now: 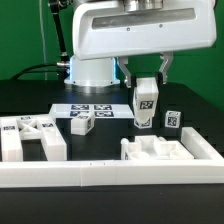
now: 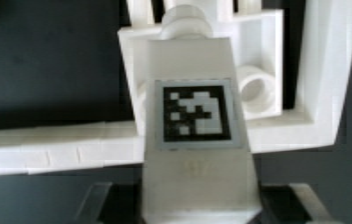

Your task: Assemble chair

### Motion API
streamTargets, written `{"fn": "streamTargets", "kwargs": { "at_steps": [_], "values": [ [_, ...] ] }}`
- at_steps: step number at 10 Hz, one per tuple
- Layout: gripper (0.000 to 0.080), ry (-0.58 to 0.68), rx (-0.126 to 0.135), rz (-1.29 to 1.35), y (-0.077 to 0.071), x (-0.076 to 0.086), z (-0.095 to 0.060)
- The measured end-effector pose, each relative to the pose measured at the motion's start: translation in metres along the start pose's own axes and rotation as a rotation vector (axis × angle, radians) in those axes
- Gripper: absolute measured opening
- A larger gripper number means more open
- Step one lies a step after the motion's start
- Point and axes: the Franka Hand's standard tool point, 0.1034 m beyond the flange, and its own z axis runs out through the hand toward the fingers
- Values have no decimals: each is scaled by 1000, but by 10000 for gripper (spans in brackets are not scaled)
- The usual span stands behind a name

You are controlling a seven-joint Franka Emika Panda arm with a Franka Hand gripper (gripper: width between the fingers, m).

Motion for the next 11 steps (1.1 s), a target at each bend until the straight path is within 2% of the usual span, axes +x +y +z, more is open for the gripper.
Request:
{"fn": "streamTargets", "kwargs": {
  "at_steps": [1,3,5,6,7,10,11],
  "values": [
    [288,104,-13,-1,2,4,2],
    [288,209,-25,-5,4,4,4],
    [288,210,-17,-17,-10,5,3],
    [288,213,-7,-14,-24,6,4],
    [288,215,-5,-28,-31,5,4],
    [289,256,-10,-29,-28,7,5],
    [289,331,-14,-31,-29,11,3]
  ]
}}
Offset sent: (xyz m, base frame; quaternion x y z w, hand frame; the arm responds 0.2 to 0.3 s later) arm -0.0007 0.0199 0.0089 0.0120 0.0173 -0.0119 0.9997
